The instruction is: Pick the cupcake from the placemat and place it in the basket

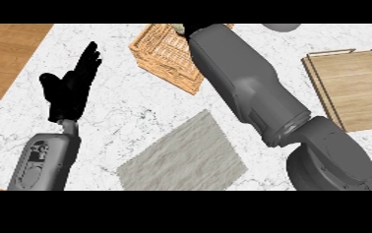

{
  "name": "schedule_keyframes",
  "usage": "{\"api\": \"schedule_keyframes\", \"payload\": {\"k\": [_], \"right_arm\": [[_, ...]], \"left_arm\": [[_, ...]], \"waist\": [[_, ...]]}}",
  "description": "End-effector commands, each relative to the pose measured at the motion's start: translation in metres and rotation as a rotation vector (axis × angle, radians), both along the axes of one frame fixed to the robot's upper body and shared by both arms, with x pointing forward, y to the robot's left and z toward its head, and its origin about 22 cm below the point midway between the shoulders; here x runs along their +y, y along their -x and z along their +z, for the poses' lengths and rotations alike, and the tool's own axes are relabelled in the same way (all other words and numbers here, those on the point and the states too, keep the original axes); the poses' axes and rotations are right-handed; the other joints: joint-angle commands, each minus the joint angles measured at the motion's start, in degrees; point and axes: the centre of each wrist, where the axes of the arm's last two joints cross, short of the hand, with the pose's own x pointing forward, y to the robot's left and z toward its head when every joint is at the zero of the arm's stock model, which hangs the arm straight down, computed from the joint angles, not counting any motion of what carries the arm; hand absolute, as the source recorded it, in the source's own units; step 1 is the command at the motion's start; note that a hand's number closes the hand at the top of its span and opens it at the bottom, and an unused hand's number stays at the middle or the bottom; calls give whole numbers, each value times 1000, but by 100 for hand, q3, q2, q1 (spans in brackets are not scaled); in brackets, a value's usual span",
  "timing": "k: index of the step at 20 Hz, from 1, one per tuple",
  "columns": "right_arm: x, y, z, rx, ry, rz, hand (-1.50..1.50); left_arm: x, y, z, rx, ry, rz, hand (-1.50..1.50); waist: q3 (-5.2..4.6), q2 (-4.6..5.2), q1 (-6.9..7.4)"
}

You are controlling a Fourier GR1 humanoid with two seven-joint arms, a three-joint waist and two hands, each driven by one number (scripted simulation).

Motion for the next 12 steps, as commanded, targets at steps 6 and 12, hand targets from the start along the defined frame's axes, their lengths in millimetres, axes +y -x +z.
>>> {"api": "schedule_keyframes", "payload": {"k": [6,12], "right_arm": [[-11,-2,-17,42,63,-23,150],[-14,-6,-9,57,79,-34,150]], "left_arm": [[-6,-2,4,4,-1,0,0],[-2,1,2,3,2,-11,0]], "waist": [[3,-6,-8],[2,21,27]]}}
